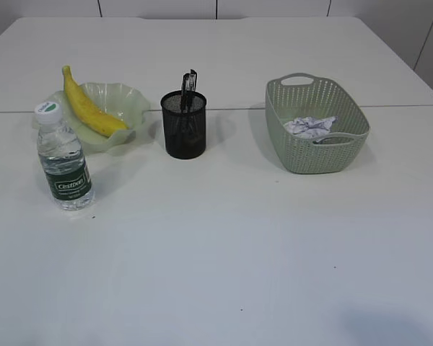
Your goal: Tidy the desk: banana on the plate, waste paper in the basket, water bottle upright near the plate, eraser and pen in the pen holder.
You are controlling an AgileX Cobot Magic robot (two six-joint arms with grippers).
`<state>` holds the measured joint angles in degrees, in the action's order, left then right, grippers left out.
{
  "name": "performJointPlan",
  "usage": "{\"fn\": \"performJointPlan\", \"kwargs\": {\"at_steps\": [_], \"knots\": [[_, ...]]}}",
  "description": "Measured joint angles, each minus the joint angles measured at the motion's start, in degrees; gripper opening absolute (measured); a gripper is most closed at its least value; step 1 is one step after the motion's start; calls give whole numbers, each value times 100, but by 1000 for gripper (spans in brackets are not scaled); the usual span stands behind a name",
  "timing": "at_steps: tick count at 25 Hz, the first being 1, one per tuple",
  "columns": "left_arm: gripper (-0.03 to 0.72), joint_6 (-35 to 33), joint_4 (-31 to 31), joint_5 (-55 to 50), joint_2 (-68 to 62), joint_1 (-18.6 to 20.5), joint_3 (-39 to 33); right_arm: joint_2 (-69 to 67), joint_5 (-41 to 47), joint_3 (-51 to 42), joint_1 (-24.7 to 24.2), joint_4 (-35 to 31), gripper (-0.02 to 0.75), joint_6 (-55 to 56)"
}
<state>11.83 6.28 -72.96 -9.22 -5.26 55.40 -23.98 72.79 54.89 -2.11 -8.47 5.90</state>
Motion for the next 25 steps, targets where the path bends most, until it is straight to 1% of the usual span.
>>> {"fn": "performJointPlan", "kwargs": {"at_steps": [7,10,17,22,25], "knots": [[402,-78,13,-14,339,0,0,743,4,-507,0,41,237,3],[402,-146,136,-14,536,0,-138,1176,4,-655,0,41,237,-138],[402,-171,182,-49,875,0,-1070,2104,24,-1046,0,282,238,-848],[402,-171,316,-49,875,0,-1744,2250,45,-1475,0,319,238,-980],[417,-171,320,-49,875,0,-2013,2254,45,-1778,0,328,249,-1002]]}}
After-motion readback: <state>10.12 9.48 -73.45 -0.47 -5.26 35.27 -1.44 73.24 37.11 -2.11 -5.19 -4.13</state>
